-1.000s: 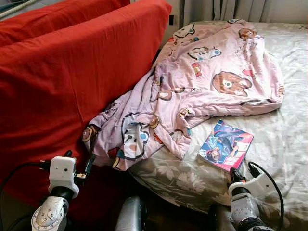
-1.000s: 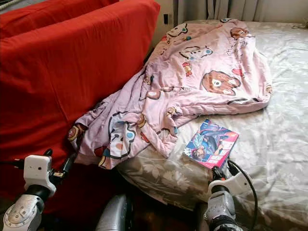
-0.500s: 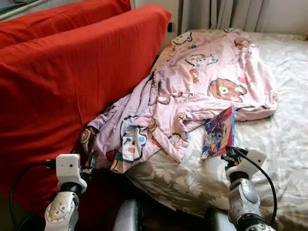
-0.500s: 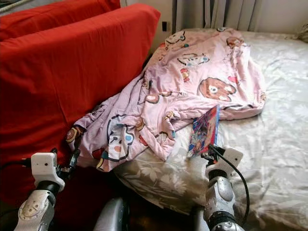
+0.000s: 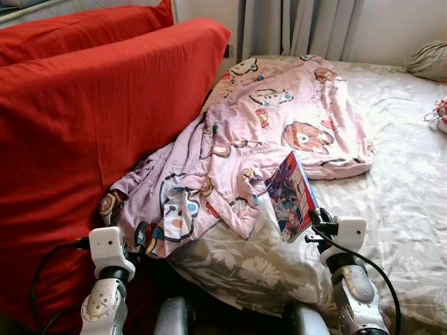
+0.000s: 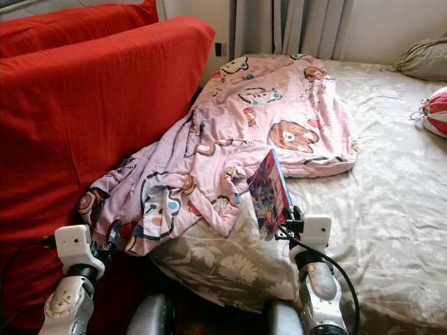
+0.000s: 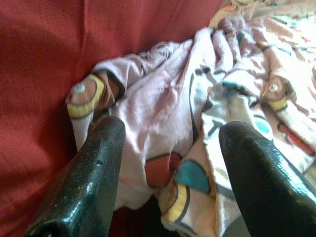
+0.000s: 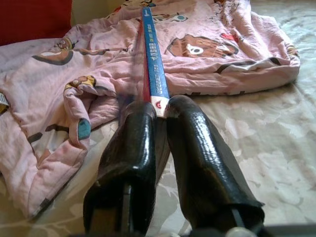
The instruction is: Clean up the room
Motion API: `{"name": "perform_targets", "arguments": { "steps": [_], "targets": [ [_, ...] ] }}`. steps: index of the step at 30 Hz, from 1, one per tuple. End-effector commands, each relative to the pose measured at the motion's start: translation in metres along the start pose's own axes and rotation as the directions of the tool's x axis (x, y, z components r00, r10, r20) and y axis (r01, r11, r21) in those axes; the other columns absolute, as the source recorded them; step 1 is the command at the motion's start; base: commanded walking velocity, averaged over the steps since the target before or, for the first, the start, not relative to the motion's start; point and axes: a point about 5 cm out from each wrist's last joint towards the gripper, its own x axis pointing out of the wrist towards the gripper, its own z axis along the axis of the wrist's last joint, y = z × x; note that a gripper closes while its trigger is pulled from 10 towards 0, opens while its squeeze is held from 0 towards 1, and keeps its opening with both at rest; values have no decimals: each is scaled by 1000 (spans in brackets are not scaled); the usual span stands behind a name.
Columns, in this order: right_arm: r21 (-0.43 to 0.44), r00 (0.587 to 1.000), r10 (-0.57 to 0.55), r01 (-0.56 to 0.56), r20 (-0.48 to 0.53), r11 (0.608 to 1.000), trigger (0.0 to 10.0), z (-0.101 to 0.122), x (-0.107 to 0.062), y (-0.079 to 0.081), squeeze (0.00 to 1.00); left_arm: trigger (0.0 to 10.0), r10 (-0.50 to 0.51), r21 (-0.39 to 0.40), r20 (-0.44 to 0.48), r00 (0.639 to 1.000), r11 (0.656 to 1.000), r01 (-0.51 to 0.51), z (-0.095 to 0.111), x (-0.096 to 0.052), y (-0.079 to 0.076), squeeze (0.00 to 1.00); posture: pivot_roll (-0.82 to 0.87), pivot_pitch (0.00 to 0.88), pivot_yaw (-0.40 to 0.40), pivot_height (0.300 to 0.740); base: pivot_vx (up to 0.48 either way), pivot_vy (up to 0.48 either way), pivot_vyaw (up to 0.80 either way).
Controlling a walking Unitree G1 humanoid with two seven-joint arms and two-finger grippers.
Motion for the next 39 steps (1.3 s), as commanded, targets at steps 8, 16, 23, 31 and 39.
{"name": "perform_targets", "arguments": {
  "steps": [8,16,23,31,39],
  "targets": [
    [9,999,26,-26,30,1000,10000,4,1,14,0,10000,21,35,-97,995,999,-18,-28,-9,11,0,40,0,20,676,0,0,0],
    [26,1000,1,-1,22,1000,10000,3,1,12,0,10000,31,40,-212,977,999,-23,-51,-11,19,0,34,0,26,726,0,0,0],
    [11,1000,-3,3,23,1000,10000,9,8,12,0,10000,65,61,-388,919,997,-45,-79,-21,24,0,48,0,0,740,0,0,0],
    [18,999,-16,16,46,1000,10000,18,15,11,0,10000,95,89,-633,768,995,-50,-120,-59,25,0,47,0,-11,740,0,0,0],
    [28,999,-24,23,33,999,10000,15,15,13,0,10000,97,59,-625,775,995,-77,-119,-55,15,0,55,0,-15,740,0,0,0]
  ]
}}
